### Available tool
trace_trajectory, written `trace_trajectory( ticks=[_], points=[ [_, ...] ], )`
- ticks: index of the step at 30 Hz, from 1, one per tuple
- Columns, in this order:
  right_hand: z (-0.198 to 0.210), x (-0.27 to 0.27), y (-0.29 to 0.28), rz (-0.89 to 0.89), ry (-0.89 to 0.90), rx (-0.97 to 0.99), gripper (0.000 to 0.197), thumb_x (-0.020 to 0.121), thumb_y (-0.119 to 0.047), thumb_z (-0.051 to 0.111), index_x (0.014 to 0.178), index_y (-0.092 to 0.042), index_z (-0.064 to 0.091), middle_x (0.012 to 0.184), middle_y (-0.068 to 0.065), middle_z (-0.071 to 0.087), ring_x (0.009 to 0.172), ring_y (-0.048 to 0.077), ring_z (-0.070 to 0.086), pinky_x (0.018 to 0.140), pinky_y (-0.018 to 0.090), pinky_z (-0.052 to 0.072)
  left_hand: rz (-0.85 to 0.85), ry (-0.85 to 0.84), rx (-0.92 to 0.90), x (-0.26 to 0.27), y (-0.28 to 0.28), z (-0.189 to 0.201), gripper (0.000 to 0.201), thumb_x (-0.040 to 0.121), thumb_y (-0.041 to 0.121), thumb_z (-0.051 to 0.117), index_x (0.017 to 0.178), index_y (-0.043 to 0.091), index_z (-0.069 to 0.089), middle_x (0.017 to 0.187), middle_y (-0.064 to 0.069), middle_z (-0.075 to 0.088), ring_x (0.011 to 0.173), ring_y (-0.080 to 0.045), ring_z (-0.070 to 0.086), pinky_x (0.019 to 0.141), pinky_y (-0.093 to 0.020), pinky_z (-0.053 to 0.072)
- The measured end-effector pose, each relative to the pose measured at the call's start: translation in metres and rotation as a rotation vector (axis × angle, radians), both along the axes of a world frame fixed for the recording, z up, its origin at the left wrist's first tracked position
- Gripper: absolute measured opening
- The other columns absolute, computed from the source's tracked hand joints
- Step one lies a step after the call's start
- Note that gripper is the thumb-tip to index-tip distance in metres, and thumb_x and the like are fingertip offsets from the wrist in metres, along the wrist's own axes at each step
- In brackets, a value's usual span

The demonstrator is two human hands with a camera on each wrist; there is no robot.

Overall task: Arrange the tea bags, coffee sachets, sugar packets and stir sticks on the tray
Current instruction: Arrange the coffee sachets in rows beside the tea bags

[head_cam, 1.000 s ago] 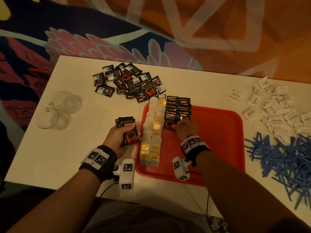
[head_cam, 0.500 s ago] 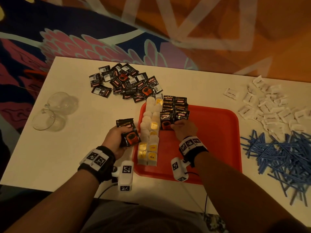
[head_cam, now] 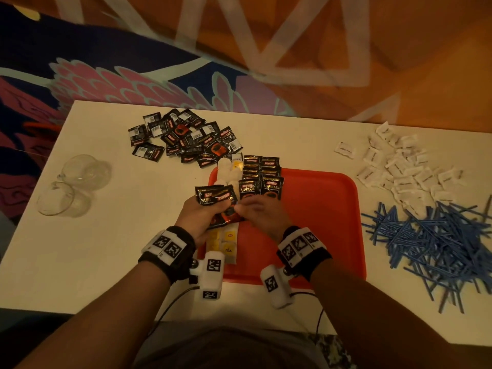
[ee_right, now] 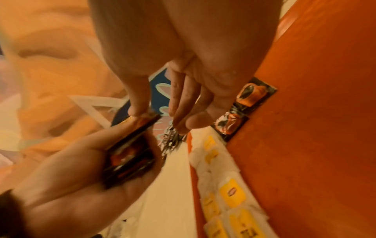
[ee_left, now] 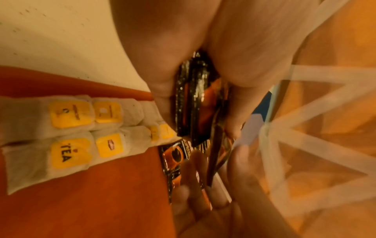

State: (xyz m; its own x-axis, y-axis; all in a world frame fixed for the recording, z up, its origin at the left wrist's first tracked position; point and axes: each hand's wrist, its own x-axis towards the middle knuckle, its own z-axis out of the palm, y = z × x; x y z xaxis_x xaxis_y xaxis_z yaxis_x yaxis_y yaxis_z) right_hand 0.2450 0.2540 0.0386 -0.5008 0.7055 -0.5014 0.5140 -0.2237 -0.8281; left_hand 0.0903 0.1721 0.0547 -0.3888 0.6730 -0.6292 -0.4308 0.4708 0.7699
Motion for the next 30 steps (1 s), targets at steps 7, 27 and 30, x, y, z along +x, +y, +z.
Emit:
trace_trajectory(
  ticks=[7,27,30],
  points=[
    [0.011,0.006,-0.002,-0.023,0.038,0.146,0.025,0.078,-0.025,0.080,0.099,-0.013,0.074,0.097,-0.003,0.073,0.085,0.003,0.065,0.074,0.022,0.053,0.018,-0.081,0.050,0.008,0.009,0.012,0.039,0.080,0.023,0.076,0.114,0.006,0.069,0.107,-0.018,0.074,0.099,-0.034,0.071,0.085,-0.047,0.056],
    [0.008,0.030,0.008,0.094,-0.067,0.211,0.016,0.080,-0.018,0.078,0.095,-0.014,0.074,0.079,-0.020,0.058,0.069,-0.010,0.054,0.060,0.002,0.040,-0.107,0.106,0.062,0.016,0.025,0.006,0.027,0.088,0.014,0.073,0.114,0.019,0.070,0.109,-0.009,0.075,0.107,-0.031,0.069,0.099,-0.056,0.051],
    [-0.005,0.037,0.022,0.046,-0.191,0.195,0.020,0.088,-0.022,0.071,0.107,-0.019,0.072,0.093,-0.016,0.063,0.086,-0.001,0.059,0.067,0.006,0.043,-0.076,0.284,-0.011,0.009,0.028,0.000,0.020,0.086,0.028,0.073,0.103,0.038,0.068,0.110,-0.002,0.073,0.109,-0.028,0.067,0.101,-0.055,0.050]
  ],
)
